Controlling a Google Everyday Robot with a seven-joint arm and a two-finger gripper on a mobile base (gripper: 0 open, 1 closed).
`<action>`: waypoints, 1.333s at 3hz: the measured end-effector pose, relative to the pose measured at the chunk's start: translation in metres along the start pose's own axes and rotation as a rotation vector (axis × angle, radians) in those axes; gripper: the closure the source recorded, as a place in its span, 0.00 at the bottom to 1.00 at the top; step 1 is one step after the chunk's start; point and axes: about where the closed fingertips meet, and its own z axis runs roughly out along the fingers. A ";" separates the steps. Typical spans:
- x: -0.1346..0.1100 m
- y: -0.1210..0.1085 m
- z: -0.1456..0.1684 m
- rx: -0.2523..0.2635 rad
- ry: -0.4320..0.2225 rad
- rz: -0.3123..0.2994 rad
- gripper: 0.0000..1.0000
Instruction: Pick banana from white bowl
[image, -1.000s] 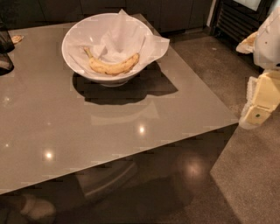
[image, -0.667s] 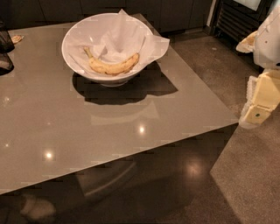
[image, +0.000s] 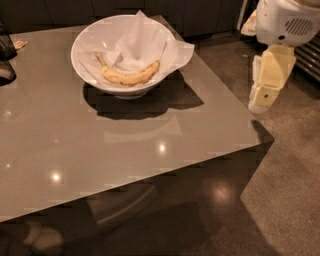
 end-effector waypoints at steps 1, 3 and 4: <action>-0.029 -0.020 0.007 -0.010 0.029 -0.091 0.00; -0.046 -0.039 0.006 0.044 0.007 -0.116 0.00; -0.071 -0.062 0.005 0.070 0.002 -0.184 0.00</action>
Offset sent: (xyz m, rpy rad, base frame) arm 0.0206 0.0212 0.0025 -0.0446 0.0051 0.0675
